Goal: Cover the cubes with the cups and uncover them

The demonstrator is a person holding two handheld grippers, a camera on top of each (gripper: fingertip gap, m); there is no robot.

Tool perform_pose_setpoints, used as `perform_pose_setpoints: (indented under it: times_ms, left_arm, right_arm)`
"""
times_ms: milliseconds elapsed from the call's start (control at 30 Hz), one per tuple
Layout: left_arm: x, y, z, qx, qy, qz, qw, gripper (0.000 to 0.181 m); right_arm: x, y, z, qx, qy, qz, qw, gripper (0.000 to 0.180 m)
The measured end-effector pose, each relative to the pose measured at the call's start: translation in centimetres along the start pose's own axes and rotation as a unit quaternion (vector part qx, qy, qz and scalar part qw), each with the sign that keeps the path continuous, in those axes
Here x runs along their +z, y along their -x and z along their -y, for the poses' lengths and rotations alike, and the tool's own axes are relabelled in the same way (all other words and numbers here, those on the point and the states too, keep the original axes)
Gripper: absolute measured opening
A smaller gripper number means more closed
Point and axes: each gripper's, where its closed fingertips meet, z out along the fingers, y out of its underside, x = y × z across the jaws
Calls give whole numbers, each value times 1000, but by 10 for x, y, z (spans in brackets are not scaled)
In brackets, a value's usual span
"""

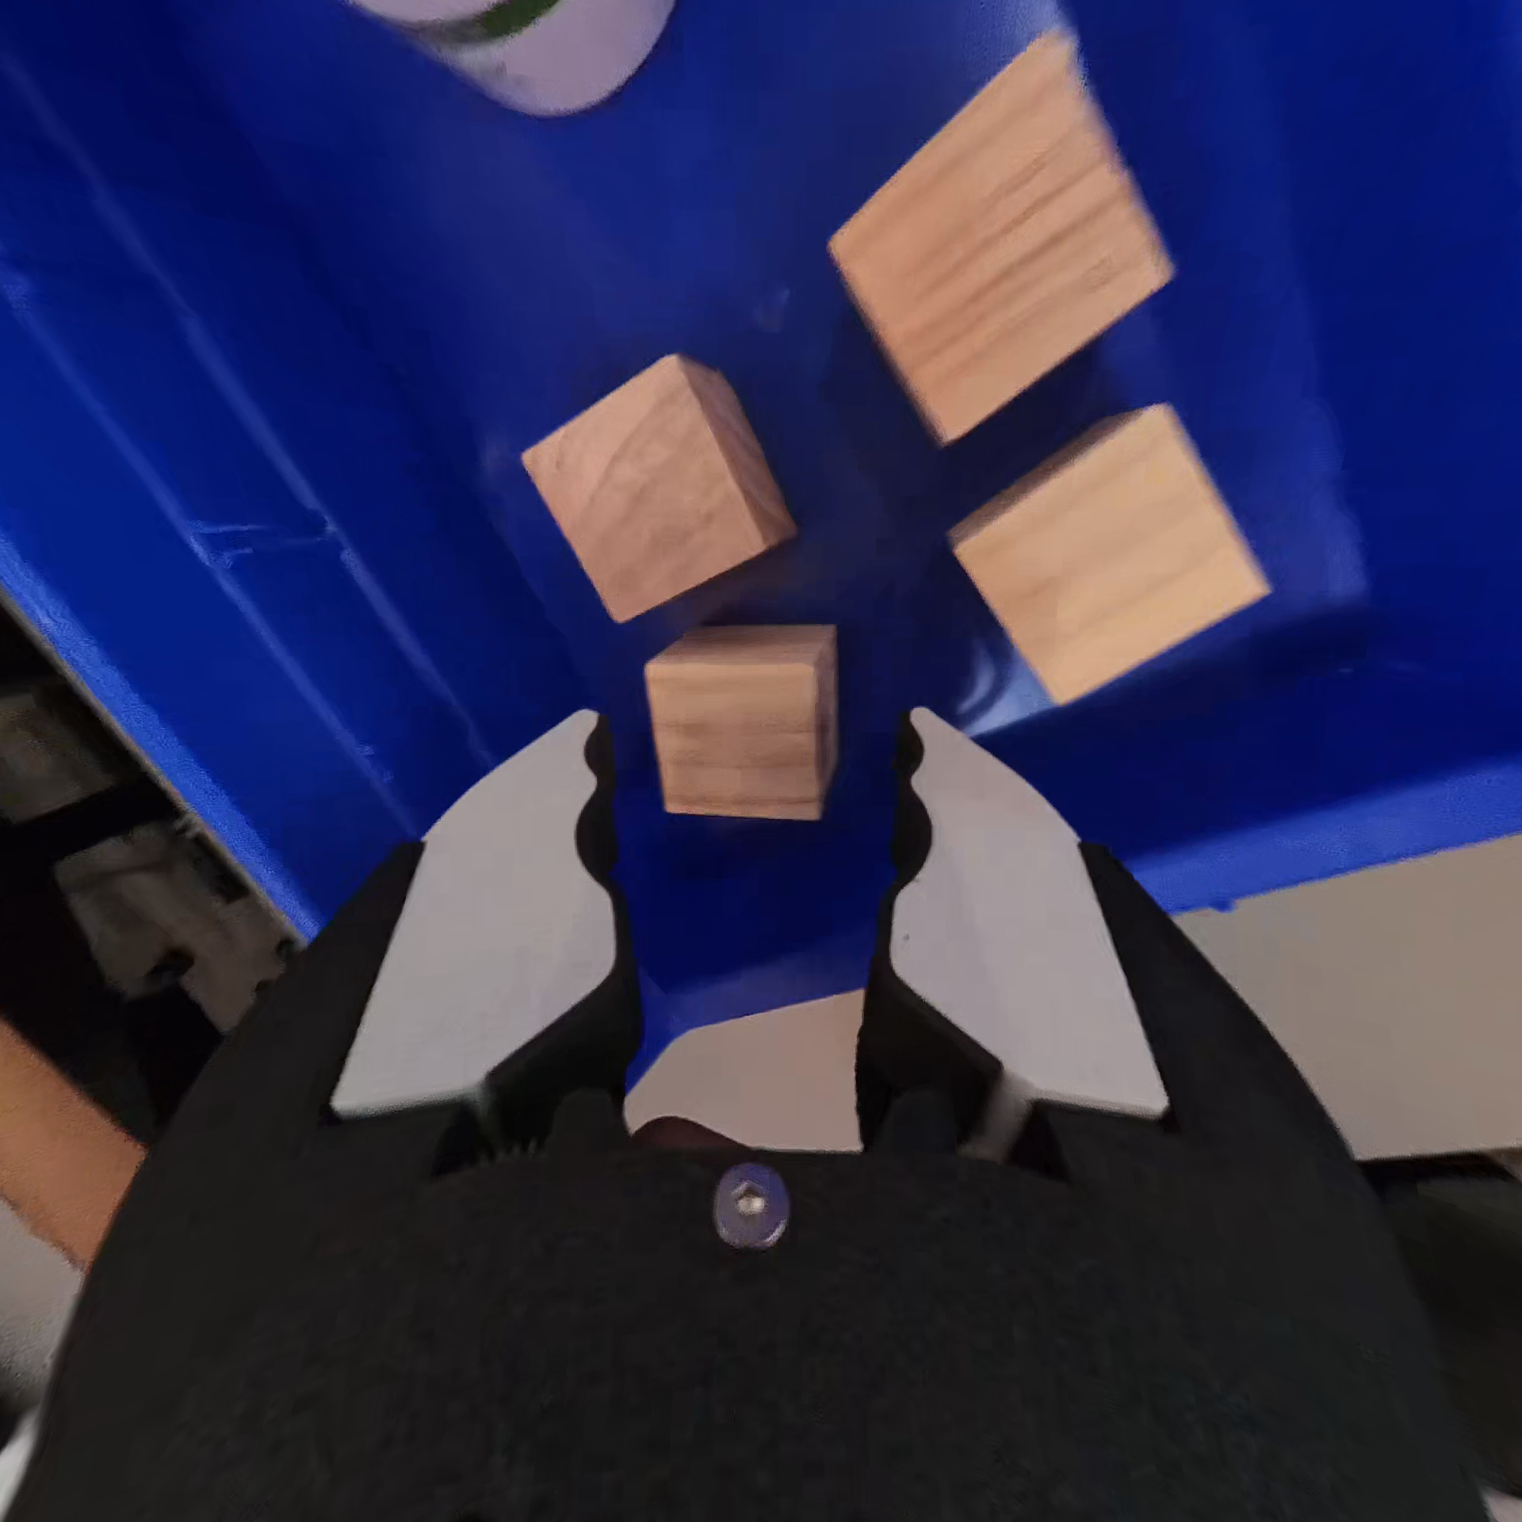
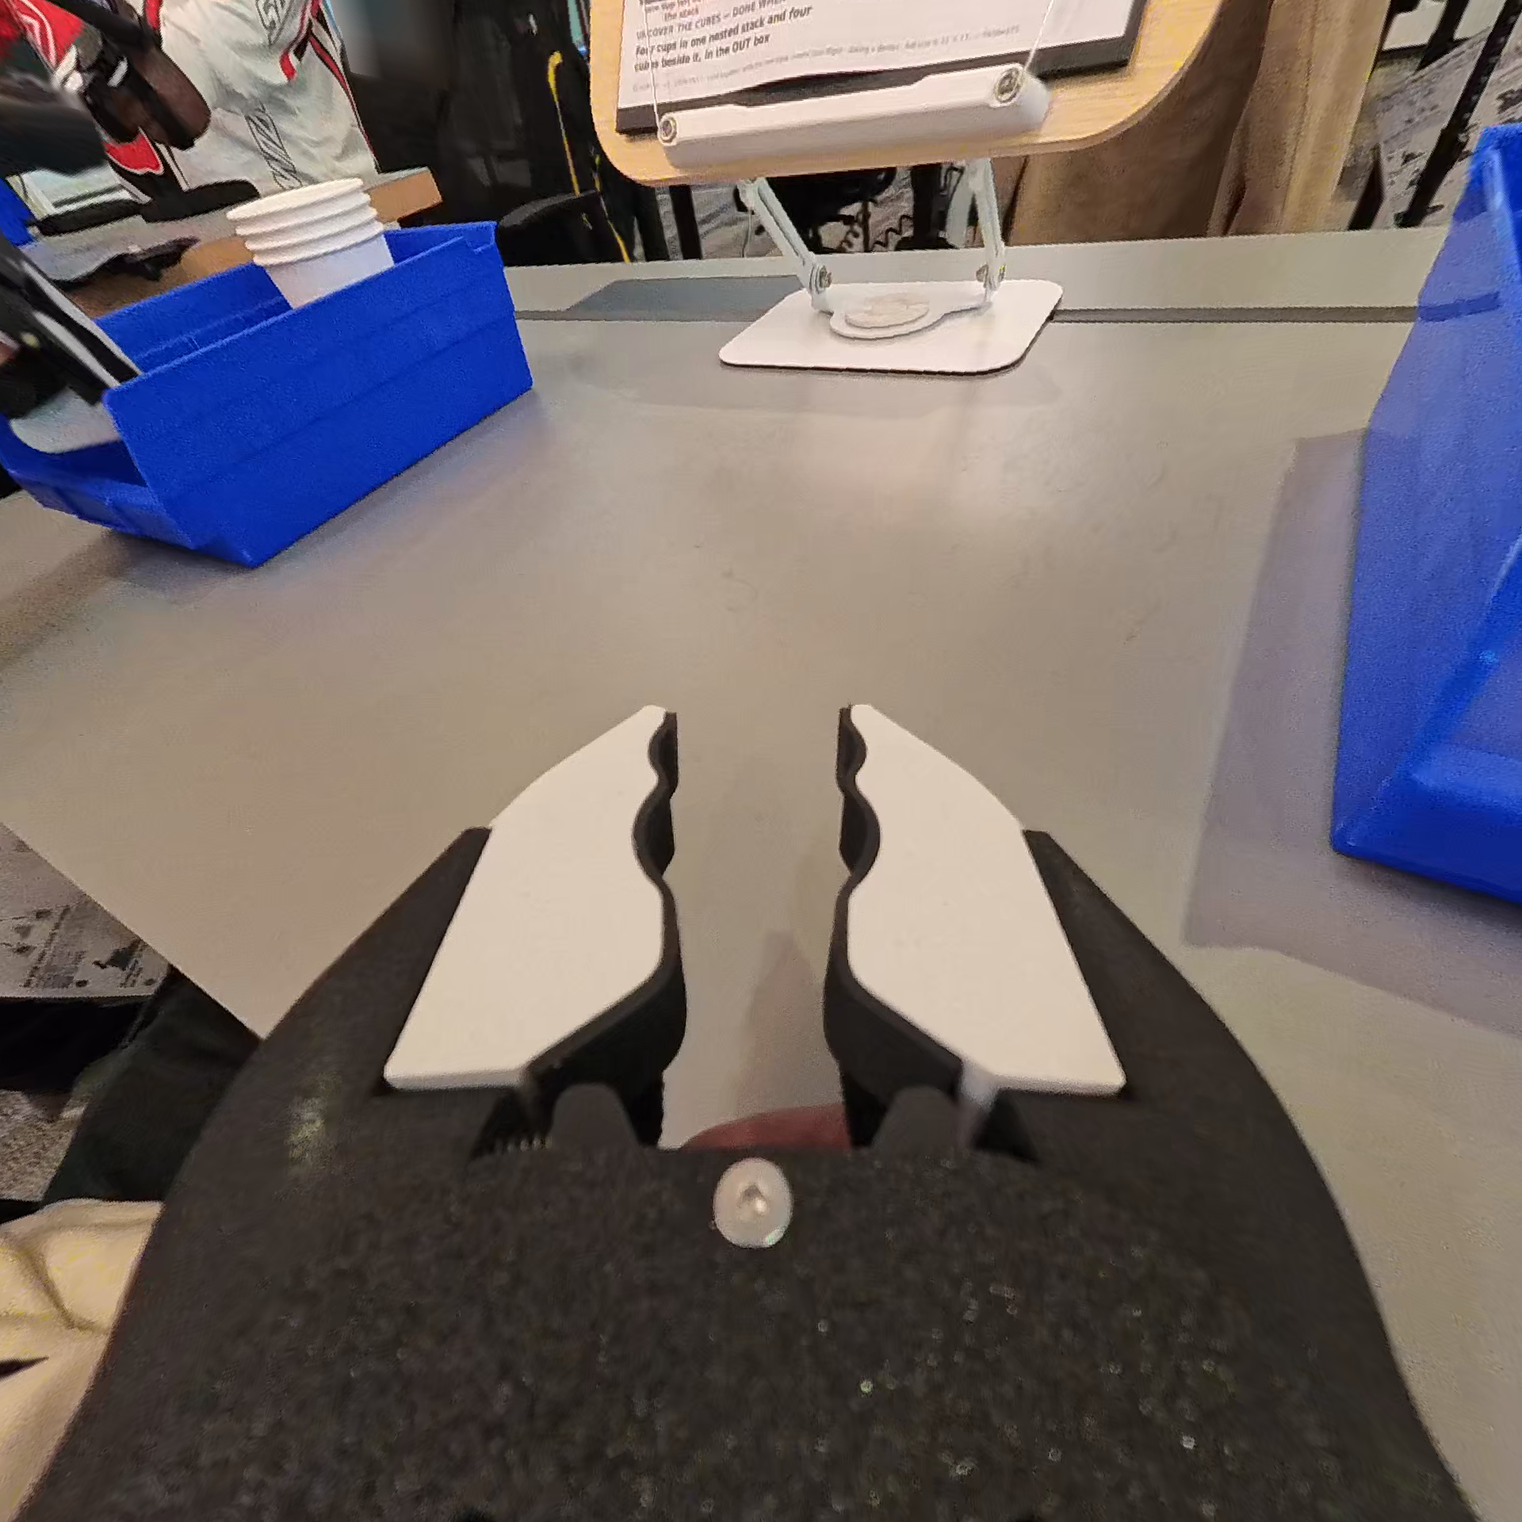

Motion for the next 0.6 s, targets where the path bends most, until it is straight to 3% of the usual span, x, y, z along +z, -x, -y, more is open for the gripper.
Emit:
perform_pose_setpoints:
  times_ms: [233, 300, 400, 500, 600]
  left_arm:
    - [15, 2, -10, 1, 45, -3, 999, 62]
    - [18, 2, -11, -3, 45, -9, 999, 45]
    - [16, 1, -12, 7, 35, -20, 999, 45]
    - [-8, 9, -10, 22, 13, 12, 1000, 45]
    - [-65, -1, 12, 70, -54, 45, 995, 45]
  right_arm:
    - [-1, -4, -1, 19, 3, 8, 1000, 36]
    - [-1, -3, -1, 17, 3, 8, 1000, 36]
    - [-1, -2, -1, 11, 5, 6, 1000, 35]
    - [0, -1, -1, 6, 5, 4, 1000, 35]
    - [-1, -1, -1, 7, 5, 4, 1000, 35]
